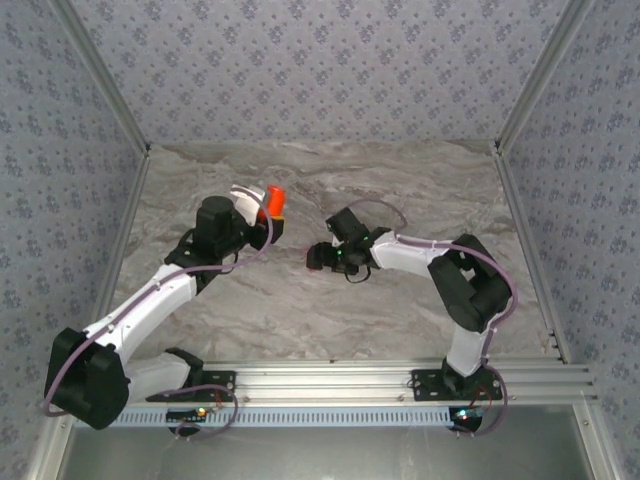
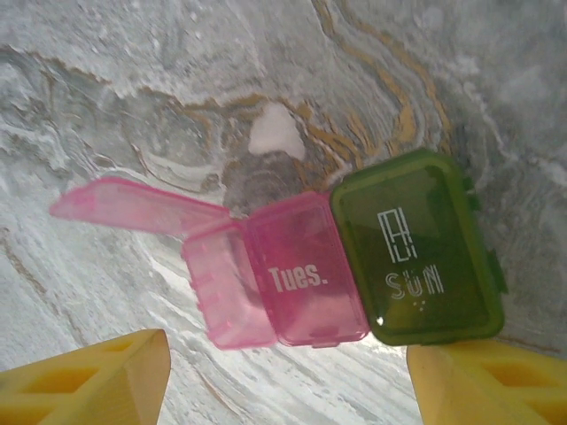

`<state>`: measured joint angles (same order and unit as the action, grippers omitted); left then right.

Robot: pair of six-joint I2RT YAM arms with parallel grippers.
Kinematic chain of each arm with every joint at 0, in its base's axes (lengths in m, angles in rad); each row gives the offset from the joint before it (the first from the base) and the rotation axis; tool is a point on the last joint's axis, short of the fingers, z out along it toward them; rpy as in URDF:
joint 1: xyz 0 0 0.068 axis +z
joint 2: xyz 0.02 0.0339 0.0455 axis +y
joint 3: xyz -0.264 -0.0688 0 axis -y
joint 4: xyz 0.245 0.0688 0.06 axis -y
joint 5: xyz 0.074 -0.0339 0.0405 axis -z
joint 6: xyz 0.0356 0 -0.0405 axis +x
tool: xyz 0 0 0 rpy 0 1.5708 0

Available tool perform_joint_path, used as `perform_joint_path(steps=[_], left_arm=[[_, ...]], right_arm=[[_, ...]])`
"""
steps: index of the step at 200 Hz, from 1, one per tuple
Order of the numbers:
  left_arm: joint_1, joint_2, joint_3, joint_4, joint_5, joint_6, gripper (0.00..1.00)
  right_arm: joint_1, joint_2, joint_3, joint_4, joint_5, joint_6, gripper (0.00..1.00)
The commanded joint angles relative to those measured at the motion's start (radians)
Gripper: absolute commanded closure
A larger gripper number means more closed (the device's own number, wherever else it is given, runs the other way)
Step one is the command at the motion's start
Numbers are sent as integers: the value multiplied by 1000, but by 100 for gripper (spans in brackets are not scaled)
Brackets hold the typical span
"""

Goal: Sort the pills into containers

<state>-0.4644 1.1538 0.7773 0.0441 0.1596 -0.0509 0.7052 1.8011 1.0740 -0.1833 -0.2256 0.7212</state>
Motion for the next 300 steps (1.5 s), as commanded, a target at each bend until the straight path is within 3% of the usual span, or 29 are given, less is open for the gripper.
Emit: perform_joint_path(steps=[1,62,99,139,207,300], left_arm=[[4,-12,42,2,1,-1,100],[-1,-75,27,-158,67,37,100],[-60,-140,-55,-197,79,35,100],[-132,-154,-98,-227,82,26,100],[-194,-196,-182,-129,65,55,100],[-196,-167,-149,-181,66,106,100]], right_arm=[[-4,-3,30,-19,-17,-20,27],[-75,-215,-58,-81,13,-34,27],[-186,-143,-23,-54,-22,-72,35],[-205,-32,55,-42,-29,-84,47],[-191,73,65,58,-73,16,50],[-167,69,32,88,-76,44,52]])
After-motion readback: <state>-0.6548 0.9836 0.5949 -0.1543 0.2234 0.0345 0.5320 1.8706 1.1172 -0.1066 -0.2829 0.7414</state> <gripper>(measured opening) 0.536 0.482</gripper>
